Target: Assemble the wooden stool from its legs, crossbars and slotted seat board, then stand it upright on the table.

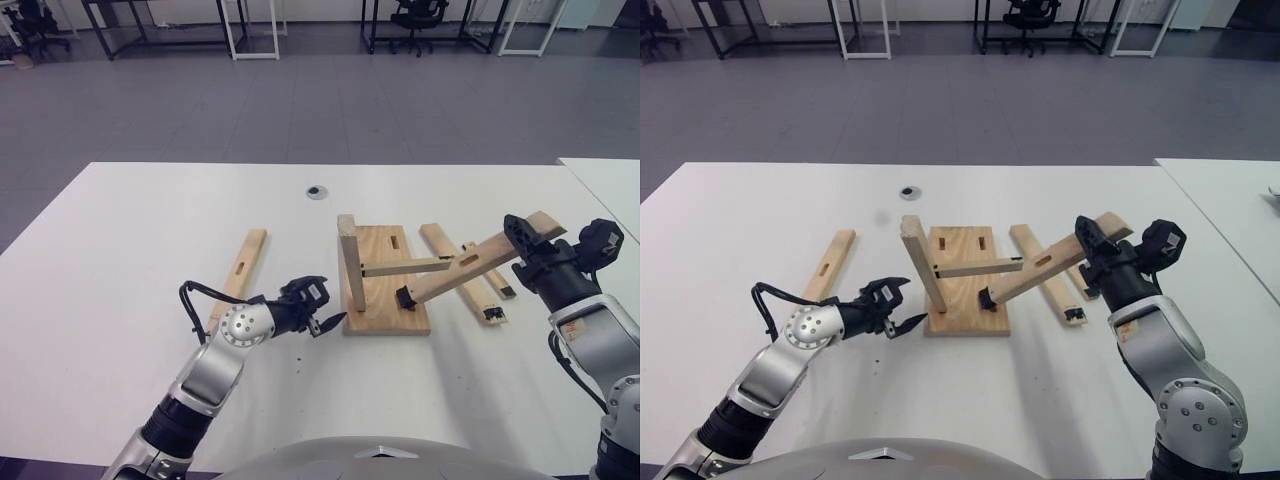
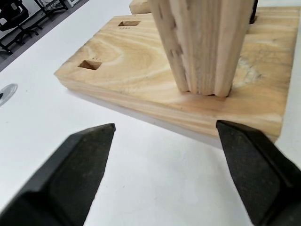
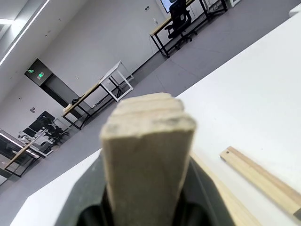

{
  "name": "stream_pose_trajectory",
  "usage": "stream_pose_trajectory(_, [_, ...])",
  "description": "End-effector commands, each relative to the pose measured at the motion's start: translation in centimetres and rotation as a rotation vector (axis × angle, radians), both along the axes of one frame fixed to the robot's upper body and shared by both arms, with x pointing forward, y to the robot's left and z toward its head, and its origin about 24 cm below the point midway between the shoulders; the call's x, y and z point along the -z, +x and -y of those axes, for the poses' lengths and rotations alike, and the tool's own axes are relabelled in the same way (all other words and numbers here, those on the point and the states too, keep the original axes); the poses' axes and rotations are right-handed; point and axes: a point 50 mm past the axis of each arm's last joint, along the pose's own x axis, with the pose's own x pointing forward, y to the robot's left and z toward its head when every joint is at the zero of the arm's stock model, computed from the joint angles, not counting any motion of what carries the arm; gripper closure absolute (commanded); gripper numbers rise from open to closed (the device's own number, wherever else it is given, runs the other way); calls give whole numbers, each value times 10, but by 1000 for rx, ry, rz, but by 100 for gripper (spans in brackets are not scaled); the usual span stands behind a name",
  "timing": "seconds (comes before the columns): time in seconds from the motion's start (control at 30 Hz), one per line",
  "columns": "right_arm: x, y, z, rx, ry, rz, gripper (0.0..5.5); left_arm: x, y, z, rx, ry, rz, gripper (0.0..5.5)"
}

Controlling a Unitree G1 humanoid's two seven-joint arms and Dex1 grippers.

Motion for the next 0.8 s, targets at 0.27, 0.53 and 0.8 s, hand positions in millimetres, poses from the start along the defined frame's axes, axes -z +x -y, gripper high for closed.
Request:
stream_pose_trajectory(0.27, [-13, 6, -8, -53, -42, -34, 449, -8, 5, -1, -28, -12, 25, 154])
stream_pose_trajectory(0.53, [-16, 10, -5, -75, -57, -58, 449, -6, 5, 1, -43, -18, 25, 154])
stream_pose_trajectory(0.8, [3, 4, -17, -84, -180, -78, 449, -6, 4, 5, -36, -23, 28, 154])
